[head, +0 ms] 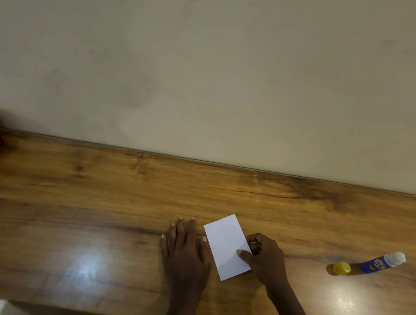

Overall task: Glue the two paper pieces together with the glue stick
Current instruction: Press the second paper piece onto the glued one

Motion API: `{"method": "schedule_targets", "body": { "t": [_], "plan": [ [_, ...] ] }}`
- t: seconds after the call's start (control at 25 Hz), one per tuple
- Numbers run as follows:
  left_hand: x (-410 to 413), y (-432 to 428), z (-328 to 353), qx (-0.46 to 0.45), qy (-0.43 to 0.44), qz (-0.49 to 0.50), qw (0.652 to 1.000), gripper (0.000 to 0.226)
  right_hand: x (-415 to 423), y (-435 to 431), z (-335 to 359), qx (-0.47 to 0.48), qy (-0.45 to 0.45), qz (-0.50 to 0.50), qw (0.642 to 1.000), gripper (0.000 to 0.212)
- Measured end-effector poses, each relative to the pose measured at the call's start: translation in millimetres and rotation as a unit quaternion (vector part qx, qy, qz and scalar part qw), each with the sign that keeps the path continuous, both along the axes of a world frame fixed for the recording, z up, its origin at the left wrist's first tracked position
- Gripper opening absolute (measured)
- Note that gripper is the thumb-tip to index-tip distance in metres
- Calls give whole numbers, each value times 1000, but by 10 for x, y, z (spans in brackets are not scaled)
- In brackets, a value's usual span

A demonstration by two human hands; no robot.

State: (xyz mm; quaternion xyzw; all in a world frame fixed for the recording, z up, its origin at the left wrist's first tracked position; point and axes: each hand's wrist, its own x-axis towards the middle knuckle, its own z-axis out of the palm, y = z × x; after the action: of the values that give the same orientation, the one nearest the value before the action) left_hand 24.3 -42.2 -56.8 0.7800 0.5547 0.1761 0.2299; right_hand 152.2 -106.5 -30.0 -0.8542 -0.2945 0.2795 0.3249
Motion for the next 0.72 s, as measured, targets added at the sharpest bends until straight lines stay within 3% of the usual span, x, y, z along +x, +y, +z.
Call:
{"method": "schedule_targets", "body": {
  "t": [0.24,0.44,0.6,0.72],
  "plan": [
    [7,-12,37,5,-17,5,1000,55,184,56,21,92,53,-94,990,31],
    [-7,-15,54,21,-1,2,1000,64,190,97,-87,77,-78,-105,988,39],
    [-3,-12,51,16,9,0,1000,68,57,98,-181,94,-139,-91,982,30],
    [-6,-14,74,16,13,-8,1000,84,57,67,-242,89,-172,-56,979,26]
  ]
}}
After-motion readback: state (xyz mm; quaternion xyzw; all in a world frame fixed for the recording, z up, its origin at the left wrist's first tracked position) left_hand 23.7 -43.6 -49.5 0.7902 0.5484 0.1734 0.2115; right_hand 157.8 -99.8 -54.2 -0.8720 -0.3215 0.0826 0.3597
